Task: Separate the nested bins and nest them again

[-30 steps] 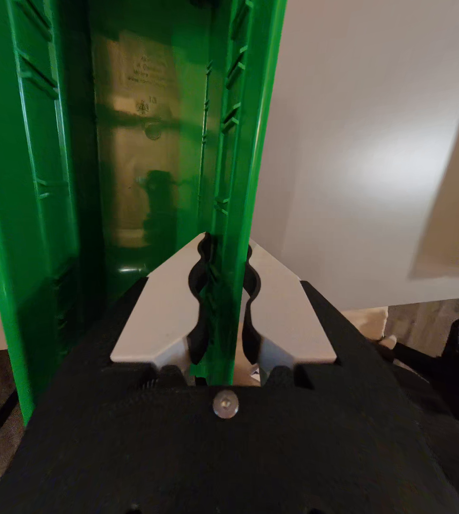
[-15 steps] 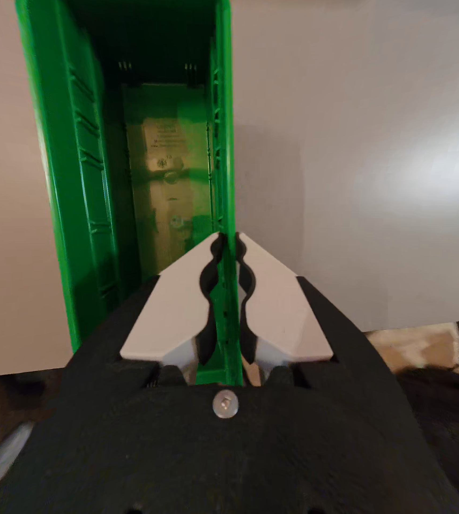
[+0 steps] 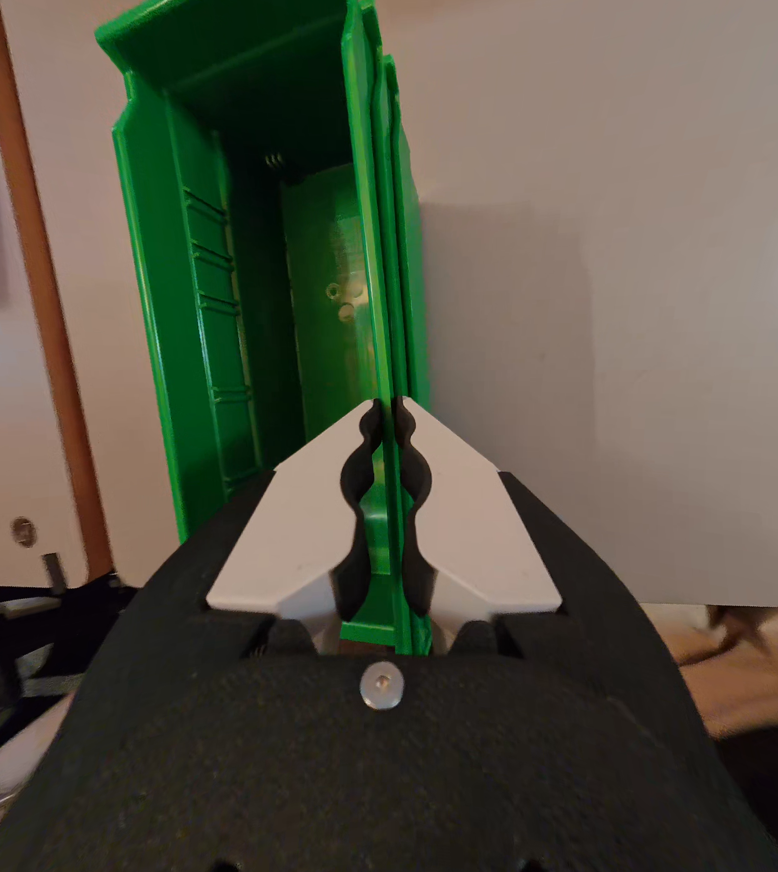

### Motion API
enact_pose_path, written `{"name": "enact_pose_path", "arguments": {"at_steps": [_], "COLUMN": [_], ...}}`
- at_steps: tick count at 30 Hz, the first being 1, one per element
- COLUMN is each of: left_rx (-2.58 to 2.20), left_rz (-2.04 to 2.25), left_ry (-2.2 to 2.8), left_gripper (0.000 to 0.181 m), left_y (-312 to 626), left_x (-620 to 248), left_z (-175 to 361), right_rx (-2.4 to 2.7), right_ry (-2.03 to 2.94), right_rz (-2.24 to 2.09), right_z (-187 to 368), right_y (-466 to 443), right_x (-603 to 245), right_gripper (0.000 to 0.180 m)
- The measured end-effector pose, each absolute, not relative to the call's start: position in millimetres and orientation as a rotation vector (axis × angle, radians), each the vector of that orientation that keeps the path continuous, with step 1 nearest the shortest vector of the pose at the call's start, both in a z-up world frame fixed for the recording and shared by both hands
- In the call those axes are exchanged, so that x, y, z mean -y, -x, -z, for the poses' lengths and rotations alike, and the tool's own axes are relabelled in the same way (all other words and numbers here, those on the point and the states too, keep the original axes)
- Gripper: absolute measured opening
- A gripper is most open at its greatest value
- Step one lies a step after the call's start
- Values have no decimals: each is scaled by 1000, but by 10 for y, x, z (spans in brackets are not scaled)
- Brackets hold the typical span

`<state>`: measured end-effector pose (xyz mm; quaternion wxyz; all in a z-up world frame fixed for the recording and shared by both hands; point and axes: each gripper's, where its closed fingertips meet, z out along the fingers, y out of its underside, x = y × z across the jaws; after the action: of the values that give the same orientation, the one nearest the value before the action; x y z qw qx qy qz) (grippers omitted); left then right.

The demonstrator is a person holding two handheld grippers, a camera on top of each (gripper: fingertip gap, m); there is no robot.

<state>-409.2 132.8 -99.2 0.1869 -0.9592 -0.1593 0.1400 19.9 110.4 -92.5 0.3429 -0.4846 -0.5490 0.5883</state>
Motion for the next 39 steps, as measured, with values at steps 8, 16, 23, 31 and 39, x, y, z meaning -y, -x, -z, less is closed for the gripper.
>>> {"name": "enact_pose_path", "arguments": {"at_steps": [8,16,23,31,39], "left_rx": [374,260,429,522,495], "left_rz": [-448,-625,-503,-180,-214], "left_ry": [2654,2550,2669,2722,2680], "left_gripper": [17,76,137,121,90], "left_y": [4039,4095,4402,4300,4327], "left_x": [-1395,-1256,-1105,-1192,-1211], "left_z": [976,628,890,1117,1055], "right_rx": [1442,1467,1443,1430,1418], "right_ry": [1287,1307,1314,1307,1286], "right_rz": [-1512,-1476,-1469,-1504,-1535], "right_z": [1009,1108,1088,1038,955], "right_y": [-161,-110,-112,-145,-183], "right_x": [-1103,-1092,-1128,-1136,-1109], "right_gripper": [51,50,54,54,54]}}
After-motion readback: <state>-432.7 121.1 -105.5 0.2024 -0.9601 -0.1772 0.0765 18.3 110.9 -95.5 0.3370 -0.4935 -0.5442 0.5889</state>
